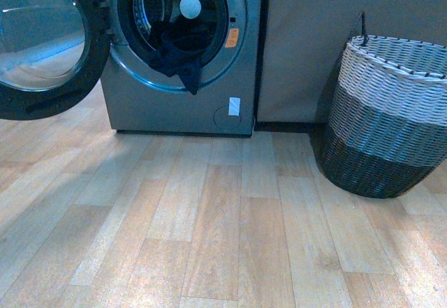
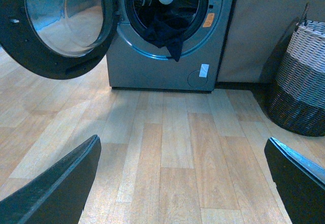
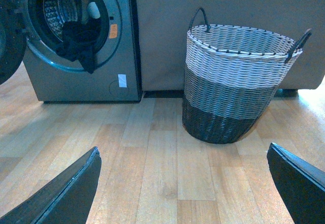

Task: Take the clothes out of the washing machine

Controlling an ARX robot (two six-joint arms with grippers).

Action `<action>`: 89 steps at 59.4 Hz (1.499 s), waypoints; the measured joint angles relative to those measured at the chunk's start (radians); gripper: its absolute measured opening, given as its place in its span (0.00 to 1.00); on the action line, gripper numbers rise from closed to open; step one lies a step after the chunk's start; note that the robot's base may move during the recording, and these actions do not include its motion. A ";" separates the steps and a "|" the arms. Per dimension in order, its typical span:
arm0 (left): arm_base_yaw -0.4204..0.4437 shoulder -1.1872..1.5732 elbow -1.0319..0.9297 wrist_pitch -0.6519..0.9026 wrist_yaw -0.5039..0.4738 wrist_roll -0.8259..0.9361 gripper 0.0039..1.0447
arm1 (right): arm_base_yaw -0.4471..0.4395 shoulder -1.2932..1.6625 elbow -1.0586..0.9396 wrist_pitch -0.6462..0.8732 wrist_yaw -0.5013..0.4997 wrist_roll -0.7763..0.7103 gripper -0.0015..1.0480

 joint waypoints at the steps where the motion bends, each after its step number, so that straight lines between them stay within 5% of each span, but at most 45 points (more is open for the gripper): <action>1: 0.000 0.000 0.000 0.000 0.000 0.000 0.94 | 0.000 0.000 0.000 0.000 0.000 0.000 0.93; 89: 0.000 0.000 0.000 0.000 0.000 0.000 0.94 | 0.000 0.000 0.000 0.000 0.000 0.000 0.93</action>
